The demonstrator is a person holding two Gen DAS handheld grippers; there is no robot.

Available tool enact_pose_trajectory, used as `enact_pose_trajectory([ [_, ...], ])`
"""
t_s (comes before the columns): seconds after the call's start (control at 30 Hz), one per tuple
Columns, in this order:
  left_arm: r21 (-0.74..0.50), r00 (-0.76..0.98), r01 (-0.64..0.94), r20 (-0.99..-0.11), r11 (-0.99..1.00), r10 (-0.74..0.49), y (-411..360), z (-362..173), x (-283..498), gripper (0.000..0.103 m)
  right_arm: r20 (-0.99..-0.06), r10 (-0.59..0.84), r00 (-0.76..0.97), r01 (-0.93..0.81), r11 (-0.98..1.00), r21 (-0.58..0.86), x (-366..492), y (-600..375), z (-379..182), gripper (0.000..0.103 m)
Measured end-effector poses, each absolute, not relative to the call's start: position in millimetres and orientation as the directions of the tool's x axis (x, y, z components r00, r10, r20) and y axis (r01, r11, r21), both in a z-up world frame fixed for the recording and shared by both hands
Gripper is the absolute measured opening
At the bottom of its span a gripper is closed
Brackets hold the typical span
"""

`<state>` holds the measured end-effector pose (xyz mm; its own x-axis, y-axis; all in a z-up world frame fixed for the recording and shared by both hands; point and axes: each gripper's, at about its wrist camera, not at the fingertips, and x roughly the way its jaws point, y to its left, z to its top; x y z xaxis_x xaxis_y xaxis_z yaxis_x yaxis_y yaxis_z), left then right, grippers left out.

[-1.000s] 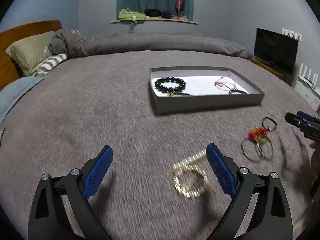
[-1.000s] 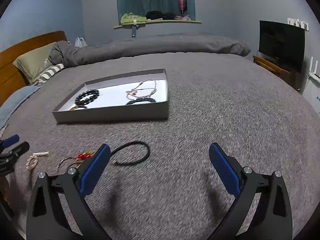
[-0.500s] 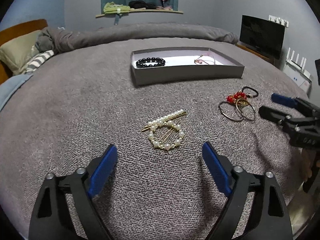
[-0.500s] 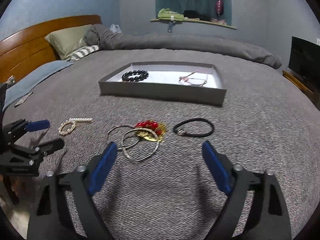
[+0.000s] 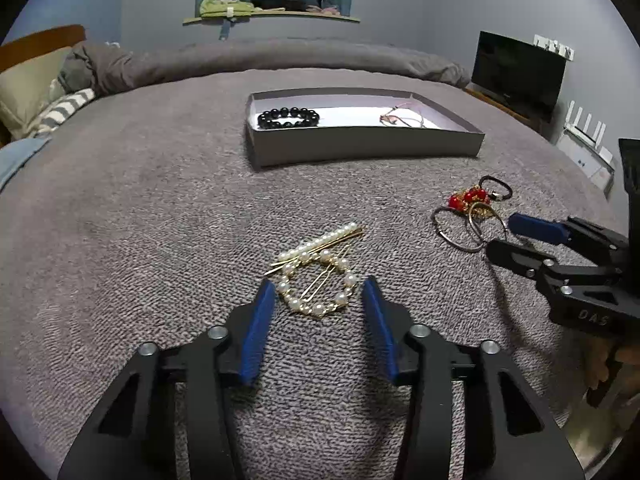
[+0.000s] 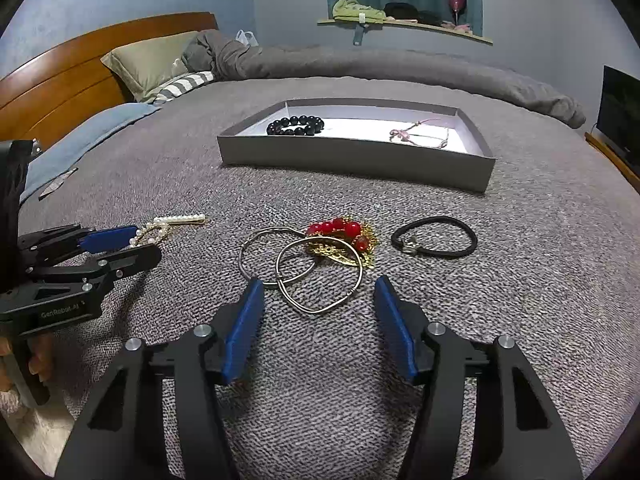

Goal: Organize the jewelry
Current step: 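Move both tools back toward the pearl hair clip and hoop earrings, then grasp the pearl hair clip with the left tool while the right tool grasps a silver hoop earring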

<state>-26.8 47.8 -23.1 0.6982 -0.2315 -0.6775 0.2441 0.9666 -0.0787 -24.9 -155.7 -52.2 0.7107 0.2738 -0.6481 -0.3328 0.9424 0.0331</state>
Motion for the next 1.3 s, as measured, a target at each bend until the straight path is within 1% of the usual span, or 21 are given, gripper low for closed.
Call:
enact_pose_trajectory([
  [0.2,-0.052,0.704,0.248,-0.676,0.967,-0.217,43.4,-23.1,-27.6,0.043,-0.655,0.287,0.699,-0.326,0.943,0.066,-21.9,-162.0,-52.8,0.051],
  [0.47,-0.004,0.711,0.249,-0.678,0.968,-0.186,37.1,-24.8,-24.4,0.043,-0.659,0.272,0.701,-0.328,0.944,0.041,-20.5,-158.0,-53.8,0.050],
  [0.57,0.000,0.711,0.250,-0.678,0.968,-0.183,37.4,-25.2,-24.7,0.043,-0.660,0.268,0.702,-0.326,0.945,0.036,-21.1,-157.9,-54.0,0.048],
  [0.63,0.003,0.712,0.250,-0.678,0.968,-0.182,37.3,-25.3,-25.1,0.043,-0.659,0.267,0.703,-0.327,0.944,0.033,-21.4,-157.6,-54.0,0.045],
  [0.93,0.035,0.724,0.252,-0.670,0.967,-0.164,33.0,-25.0,-28.3,0.043,-0.658,0.262,0.706,-0.327,0.945,0.025,-23.3,-158.1,-53.7,0.044],
  [1.3,0.008,0.758,0.254,-0.623,0.967,-0.194,40.2,-13.8,-38.0,0.043,-0.648,0.296,0.702,-0.324,0.943,0.079,-25.4,-168.2,-46.5,0.044],
])
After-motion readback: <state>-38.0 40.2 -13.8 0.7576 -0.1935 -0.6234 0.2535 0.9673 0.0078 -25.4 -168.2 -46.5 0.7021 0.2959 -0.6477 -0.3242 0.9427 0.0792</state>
